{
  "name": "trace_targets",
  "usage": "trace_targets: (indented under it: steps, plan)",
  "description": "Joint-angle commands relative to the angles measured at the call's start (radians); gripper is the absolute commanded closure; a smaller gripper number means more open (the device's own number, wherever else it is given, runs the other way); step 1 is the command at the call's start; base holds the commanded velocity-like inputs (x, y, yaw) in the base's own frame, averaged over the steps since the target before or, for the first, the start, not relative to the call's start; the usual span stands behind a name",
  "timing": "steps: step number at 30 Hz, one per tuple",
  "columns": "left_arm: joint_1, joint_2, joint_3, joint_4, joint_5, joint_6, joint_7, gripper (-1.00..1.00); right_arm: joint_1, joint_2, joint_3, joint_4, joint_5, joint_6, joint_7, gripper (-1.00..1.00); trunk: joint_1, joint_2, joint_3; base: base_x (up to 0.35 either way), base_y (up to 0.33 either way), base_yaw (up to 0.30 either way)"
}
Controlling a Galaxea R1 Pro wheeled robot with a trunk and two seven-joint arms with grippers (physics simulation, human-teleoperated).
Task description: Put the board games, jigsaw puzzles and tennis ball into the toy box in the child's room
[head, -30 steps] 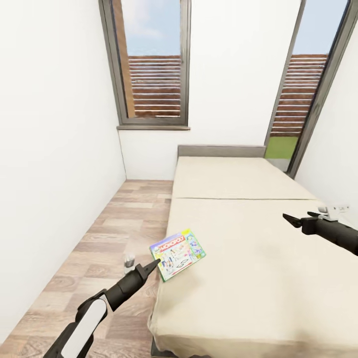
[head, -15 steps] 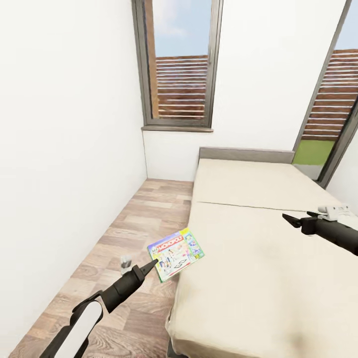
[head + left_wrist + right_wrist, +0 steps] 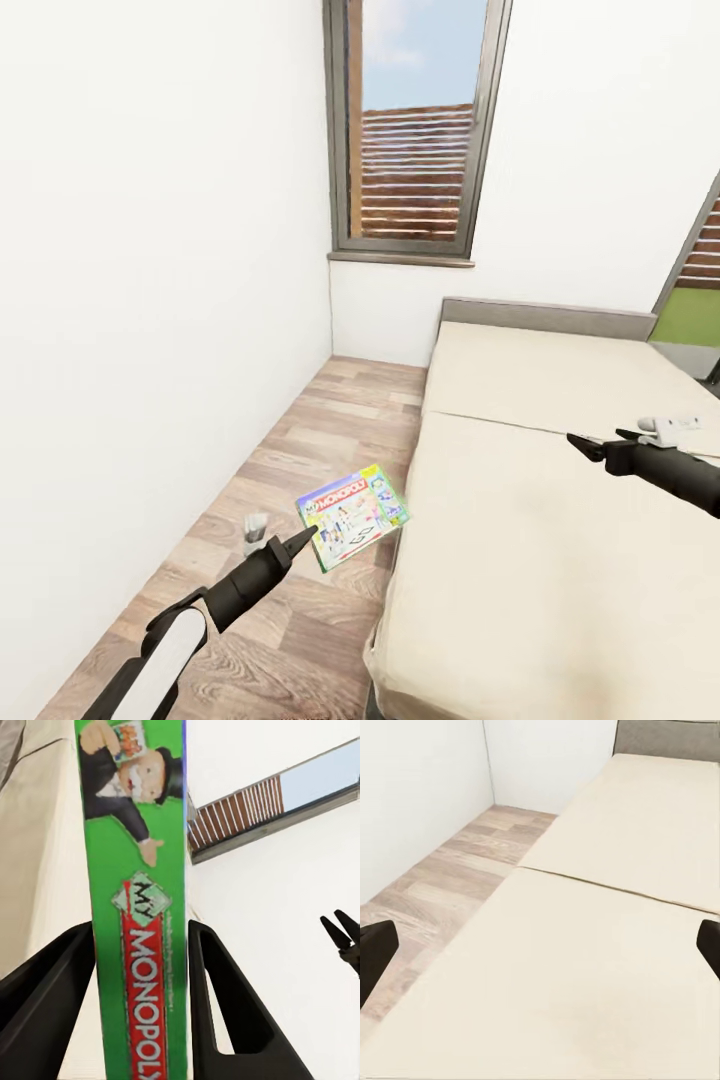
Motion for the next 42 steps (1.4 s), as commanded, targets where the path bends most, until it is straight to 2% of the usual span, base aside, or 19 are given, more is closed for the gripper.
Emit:
trace_targets:
  steps: [1, 9, 17, 21, 25, 27, 32, 34, 38, 42]
  plan:
    - [-0.001, 0.0, -0.002, 0.001, 0.017, 0.008, 0.005, 1.0, 0.003, 0.0, -0.002, -0.001, 0.006, 0.004, 0.008, -1.0, 0.0, 0.0, -0.002, 0.0, 0.0, 0.254]
    - [-0.002, -0.005, -0.009, 0.006, 0.017, 0.005, 0.051, 1.0, 0.014, 0.0, 0.002, -0.001, 0.006, 0.002, 0.008, -1.0, 0.0, 0.0, -0.008, -0.131, -0.098, 0.257]
    - [-0.003, -0.006, -0.009, 0.005, 0.018, 0.009, 0.072, 1.0, 0.017, 0.0, 0.028, -0.001, 0.006, 0.002, 0.007, -1.0, 0.0, 0.0, -0.015, -0.252, -0.184, 0.26]
    - [0.0, -0.001, -0.007, -0.03, 0.026, 0.018, 0.075, 1.0, 0.017, 0.0, 0.031, -0.001, 0.006, 0.002, 0.007, -1.0, 0.0, 0.0, -0.018, -0.127, -0.083, 0.26]
    - [0.036, 0.004, 0.002, -0.088, 0.026, 0.021, 0.075, 1.0, 0.018, 0.0, 0.032, -0.001, 0.006, 0.004, 0.008, -1.0, -0.016, 0.028, -0.009, -0.029, -0.019, 0.253]
    - [0.059, 0.013, 0.025, -0.133, 0.028, 0.023, 0.076, 1.0, 0.018, 0.0, 0.032, -0.001, 0.006, 0.002, 0.008, -1.0, -0.023, 0.042, -0.003, -0.005, -0.003, 0.15]
    - [0.063, 0.008, 0.029, -0.132, 0.019, 0.022, 0.079, 1.0, 0.02, 0.0, 0.035, -0.001, 0.006, 0.006, 0.012, -1.0, -0.042, 0.077, 0.013, -0.001, -0.001, 0.032]
    - [0.064, 0.011, 0.027, -0.13, 0.021, 0.022, 0.077, 1.0, 0.021, 0.0, 0.058, -0.001, 0.006, 0.005, 0.012, -1.0, -0.05, 0.091, 0.019, 0.0, 0.0, 0.17]
    - [0.064, 0.012, 0.026, -0.129, 0.021, 0.021, 0.076, 1.0, 0.021, 0.001, 0.064, -0.001, 0.006, 0.005, 0.011, -1.0, -0.065, 0.119, 0.032, 0.0, 0.0, 0.236]
    - [0.064, 0.012, 0.023, -0.129, 0.021, 0.021, 0.076, 1.0, 0.021, 0.019, 0.067, -0.001, 0.006, 0.004, 0.01, -1.0, -0.081, 0.147, 0.045, 0.0, 0.0, 0.274]
